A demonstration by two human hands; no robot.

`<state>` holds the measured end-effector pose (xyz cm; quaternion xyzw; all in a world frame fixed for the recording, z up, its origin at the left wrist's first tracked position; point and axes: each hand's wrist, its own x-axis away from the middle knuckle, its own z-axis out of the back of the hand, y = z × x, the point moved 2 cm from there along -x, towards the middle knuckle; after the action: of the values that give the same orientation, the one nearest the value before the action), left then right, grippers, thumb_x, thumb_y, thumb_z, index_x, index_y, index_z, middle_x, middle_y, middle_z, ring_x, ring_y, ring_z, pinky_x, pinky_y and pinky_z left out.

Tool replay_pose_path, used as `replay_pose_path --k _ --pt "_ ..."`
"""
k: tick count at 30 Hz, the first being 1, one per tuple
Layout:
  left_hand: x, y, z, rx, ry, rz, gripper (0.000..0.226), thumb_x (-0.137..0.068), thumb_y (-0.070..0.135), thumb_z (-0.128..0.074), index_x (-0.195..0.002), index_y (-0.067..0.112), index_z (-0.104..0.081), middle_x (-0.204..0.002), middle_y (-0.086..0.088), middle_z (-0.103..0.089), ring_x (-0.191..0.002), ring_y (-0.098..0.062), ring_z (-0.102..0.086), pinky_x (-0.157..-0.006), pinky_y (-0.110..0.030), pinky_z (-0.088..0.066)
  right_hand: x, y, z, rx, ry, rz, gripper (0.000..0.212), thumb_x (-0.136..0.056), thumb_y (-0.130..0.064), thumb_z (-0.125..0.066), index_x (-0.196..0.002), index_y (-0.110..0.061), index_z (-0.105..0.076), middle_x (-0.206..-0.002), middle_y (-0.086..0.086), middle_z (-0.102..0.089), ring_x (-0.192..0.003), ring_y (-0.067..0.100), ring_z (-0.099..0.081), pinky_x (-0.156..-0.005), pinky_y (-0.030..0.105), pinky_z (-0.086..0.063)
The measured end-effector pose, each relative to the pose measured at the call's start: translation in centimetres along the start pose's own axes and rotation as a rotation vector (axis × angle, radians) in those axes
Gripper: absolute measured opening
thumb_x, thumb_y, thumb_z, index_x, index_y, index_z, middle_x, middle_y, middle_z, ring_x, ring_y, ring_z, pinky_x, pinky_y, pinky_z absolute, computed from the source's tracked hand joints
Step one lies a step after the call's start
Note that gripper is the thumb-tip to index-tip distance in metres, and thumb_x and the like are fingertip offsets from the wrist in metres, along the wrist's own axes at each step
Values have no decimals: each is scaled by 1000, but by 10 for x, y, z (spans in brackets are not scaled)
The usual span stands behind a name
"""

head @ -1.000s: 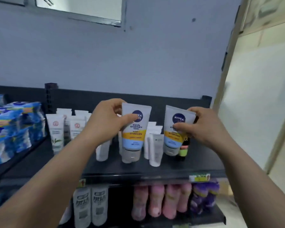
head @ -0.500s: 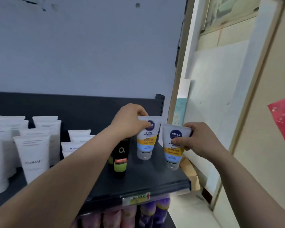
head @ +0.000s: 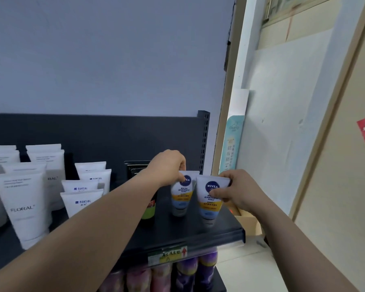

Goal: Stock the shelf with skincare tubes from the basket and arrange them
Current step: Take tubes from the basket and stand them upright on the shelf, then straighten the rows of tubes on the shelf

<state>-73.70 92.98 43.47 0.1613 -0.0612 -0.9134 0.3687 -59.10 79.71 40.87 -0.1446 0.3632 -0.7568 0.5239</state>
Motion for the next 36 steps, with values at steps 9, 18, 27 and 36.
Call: replay_pose_path --k 9,18,27,36 --pt "-3 -8 -2 -200 -39 -48 25 -79 43 -70 -94 24 -64 -94 6 -65 -87 -17 -60 -68 -30 -44 -7 0 -12 -20 -21 -7 21 -73 -20 -81 -87 -17 -65 -89 5 -69 -79 20 -65 -75 35 -58" --pt "54 -34 38 -227 334 -36 38 -92 47 -47 -123 27 -57 -112 8 -67 -103 -16 -60 -92 -33 -44 -15 -16 -37 -44 -71 47 21 -75 -16 -79 -82 -21 -59 -90 2 -68 -80 17 -65 -71 32 -57" --pt "102 -56 54 -217 442 18 40 -90 48 -50 -124 27 -58 -104 9 -68 -99 -15 -61 -91 -33 -43 -23 -10 -39 -21 -93 60 23 -75 -11 -76 -88 -20 -59 -92 0 -67 -86 19 -64 -75 32 -56" --pt "154 -88 81 -244 542 126 38 -86 41 -62 -116 19 -66 -103 2 -71 -98 -24 -65 -86 -38 -47 -7 -84 -47 267 144 439 57 -88 -36 -63 -140 -25 -43 -149 -2 -38 -139 15 -29 -113 29 -21"
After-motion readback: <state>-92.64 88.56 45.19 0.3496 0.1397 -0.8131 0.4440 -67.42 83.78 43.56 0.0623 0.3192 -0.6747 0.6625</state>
